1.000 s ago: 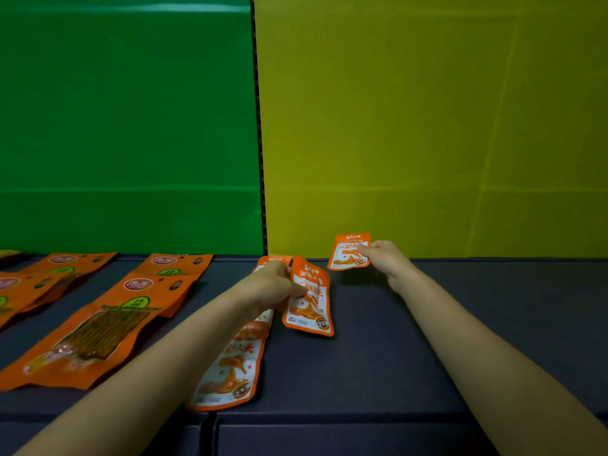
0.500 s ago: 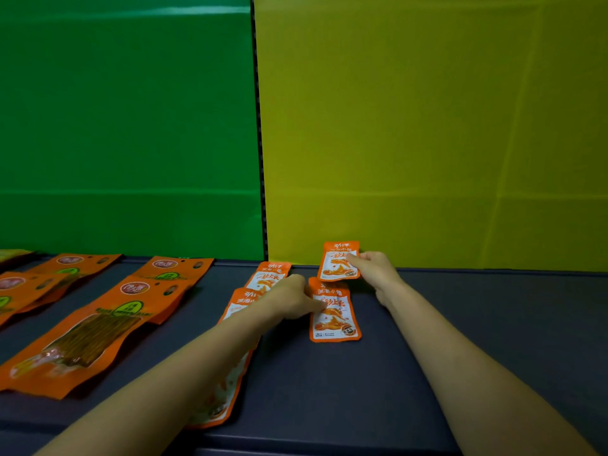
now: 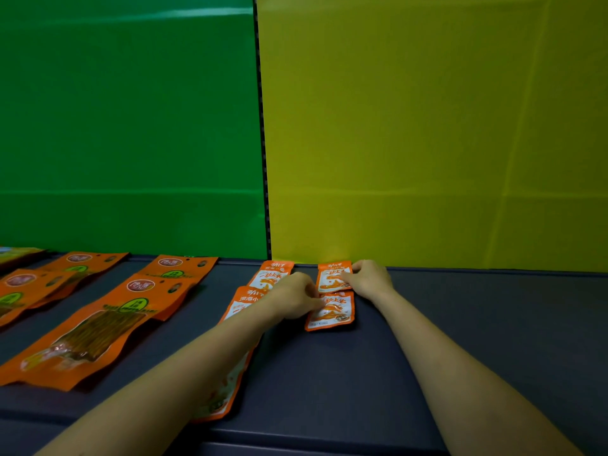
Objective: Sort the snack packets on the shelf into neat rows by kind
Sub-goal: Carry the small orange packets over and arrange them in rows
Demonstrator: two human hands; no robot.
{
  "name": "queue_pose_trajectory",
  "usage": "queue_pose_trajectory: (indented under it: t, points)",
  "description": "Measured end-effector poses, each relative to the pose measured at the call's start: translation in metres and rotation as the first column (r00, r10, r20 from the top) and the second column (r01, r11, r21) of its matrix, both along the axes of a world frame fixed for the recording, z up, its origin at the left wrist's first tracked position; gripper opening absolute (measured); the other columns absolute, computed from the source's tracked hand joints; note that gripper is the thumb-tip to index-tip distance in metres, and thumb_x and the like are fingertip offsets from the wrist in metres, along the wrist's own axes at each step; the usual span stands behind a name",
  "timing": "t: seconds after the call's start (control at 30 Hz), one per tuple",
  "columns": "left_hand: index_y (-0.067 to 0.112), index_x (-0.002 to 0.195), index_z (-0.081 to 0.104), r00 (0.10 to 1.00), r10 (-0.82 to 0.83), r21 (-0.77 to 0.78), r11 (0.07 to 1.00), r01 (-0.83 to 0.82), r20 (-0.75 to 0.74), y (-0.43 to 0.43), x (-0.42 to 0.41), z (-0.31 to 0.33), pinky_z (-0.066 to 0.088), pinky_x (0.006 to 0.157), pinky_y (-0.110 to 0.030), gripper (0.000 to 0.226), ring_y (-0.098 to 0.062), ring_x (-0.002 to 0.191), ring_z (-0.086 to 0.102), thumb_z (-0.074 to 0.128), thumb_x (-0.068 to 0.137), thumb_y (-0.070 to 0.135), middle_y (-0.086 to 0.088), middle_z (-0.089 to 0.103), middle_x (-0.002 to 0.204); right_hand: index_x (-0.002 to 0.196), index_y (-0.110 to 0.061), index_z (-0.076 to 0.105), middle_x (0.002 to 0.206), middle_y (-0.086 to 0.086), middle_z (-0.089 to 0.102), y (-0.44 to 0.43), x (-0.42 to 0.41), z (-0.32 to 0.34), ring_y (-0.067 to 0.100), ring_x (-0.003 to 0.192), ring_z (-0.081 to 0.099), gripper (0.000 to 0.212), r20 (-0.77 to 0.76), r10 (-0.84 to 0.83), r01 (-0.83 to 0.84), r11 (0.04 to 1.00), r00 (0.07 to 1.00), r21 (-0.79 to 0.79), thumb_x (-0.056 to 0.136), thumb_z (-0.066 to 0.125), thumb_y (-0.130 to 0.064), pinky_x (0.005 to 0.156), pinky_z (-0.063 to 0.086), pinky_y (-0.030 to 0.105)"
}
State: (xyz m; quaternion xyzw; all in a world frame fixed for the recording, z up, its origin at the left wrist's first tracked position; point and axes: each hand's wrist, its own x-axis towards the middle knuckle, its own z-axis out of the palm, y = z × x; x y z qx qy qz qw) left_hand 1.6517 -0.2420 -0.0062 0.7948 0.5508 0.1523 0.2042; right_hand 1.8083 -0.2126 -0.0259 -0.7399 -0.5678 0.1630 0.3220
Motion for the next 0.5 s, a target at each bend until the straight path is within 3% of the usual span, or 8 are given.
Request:
queue_pose_trajectory:
  t: [0.33, 0.5]
  points:
    - [0.008, 0.112, 0.064, 1.0, -0.025, 0.048, 0.999, 0.025, 0.004, -0.009, -0.009, 0.003, 0.046, 0.084, -0.029, 0.031, -0.023, 0.105, 0.059, 0.057, 0.09, 0.028, -0.011, 0.066, 0.115, 0.109, -0.006, 0.063, 0.116, 0.013, 0.064, -0.012, 0.0, 0.004, 0.031, 0.107, 0.059, 0.04, 0.145, -0.053, 0.051, 0.999, 0.988, 0.02, 0.094, 0.046, -0.039, 0.086, 0.047, 0.035]
    - [0.01, 0.103, 0.067, 0.999, 0.014, 0.292, 0.956, -0.023, 0.033, -0.029, -0.039, 0.017, 0.043, 0.079, -0.027, 0.023, -0.023, 0.101, 0.06, 0.055, 0.09, 0.024, -0.007, 0.068, 0.108, 0.109, -0.01, 0.063, 0.118, 0.013, 0.063, -0.029, -0.002, 0.02, 0.033, 0.109, 0.057, 0.032, 0.198, -0.079, 0.052, 0.989, 0.977, 0.136, 0.093, 0.047, -0.033, 0.084, 0.045, 0.035]
